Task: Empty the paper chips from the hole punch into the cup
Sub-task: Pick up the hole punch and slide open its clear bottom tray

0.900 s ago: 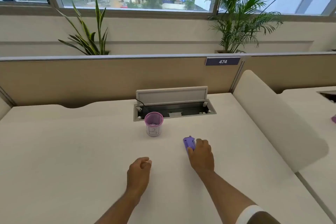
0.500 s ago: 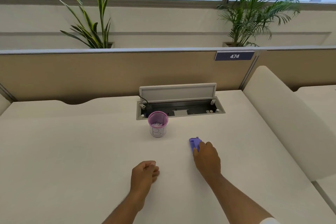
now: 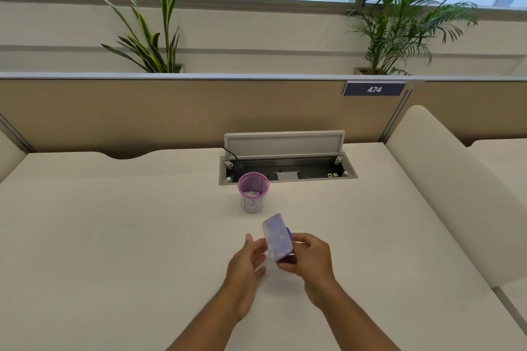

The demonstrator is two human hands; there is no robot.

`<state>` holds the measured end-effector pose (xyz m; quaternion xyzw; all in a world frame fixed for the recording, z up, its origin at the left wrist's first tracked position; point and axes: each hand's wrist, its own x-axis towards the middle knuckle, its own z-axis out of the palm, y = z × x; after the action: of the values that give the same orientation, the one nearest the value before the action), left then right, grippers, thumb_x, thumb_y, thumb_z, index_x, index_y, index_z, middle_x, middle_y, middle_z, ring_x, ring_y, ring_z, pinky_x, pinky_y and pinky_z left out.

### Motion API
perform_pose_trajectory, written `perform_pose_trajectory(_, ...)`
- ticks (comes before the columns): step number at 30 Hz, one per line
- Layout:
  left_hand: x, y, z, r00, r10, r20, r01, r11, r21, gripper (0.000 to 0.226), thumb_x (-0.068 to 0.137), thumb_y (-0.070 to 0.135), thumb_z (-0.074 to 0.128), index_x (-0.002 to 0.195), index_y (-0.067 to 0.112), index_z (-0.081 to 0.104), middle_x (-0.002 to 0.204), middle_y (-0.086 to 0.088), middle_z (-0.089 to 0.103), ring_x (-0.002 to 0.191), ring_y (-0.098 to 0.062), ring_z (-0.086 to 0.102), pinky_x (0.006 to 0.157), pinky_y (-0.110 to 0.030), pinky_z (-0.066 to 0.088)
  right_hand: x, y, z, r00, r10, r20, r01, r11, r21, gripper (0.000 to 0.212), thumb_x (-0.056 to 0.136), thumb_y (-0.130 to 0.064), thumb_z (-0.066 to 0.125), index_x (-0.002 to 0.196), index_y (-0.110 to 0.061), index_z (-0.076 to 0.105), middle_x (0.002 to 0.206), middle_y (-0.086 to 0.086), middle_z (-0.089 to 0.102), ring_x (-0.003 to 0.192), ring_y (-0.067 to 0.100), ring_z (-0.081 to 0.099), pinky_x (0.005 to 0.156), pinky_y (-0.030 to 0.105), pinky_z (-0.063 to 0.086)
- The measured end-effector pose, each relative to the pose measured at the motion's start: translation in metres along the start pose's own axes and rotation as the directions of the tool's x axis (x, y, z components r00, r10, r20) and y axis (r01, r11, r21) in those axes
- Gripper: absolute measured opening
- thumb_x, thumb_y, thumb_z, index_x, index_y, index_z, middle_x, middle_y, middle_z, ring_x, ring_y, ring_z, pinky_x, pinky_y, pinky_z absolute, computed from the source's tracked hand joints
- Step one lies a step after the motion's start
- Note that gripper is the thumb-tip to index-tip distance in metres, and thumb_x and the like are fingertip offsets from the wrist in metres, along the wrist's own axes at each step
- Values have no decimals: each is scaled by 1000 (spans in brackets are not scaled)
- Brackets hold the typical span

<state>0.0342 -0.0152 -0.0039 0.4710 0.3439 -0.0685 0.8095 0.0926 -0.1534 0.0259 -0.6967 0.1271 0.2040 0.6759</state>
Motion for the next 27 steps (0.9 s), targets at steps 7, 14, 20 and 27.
perform_pose_trajectory(7,-27,11,5,971,15,238,103,874,-475,72,106,60,27,137,7,65,137,-23,69,124,-39,66,116,-55,43,-43,-9,20,988,21,156,-47,985,168,20,91,4,71,110,-1,72,94,22,82,89,40,81,75,47,68)
perform_pose_trajectory(14,-36,8,3,987,84,138,-6,873,-488,60,104,57,40,125,11,73,109,-18,77,92,-31,74,87,-47,59,-57,-9,27,976,18,215,-31,998,58,18,94,-9,74,105,5,71,93,24,81,85,37,81,75,47,68)
perform_pose_trajectory(20,-38,10,-3,990,93,103,-19,826,-563,55,105,54,42,118,9,70,93,-17,71,86,-29,69,85,-44,56,-51,-12,20,934,-318,163,358,834,-421,25,99,-23,63,81,-16,79,80,0,80,75,17,77,73,37,66)
perform_pose_trajectory(27,-35,12,-10,988,35,152,59,818,-572,64,103,57,44,141,8,59,105,-18,72,99,-32,69,91,-43,60,-74,-10,22,589,-628,509,776,264,-573,34,94,-45,67,113,-18,76,106,-4,68,92,8,62,77,6,44)
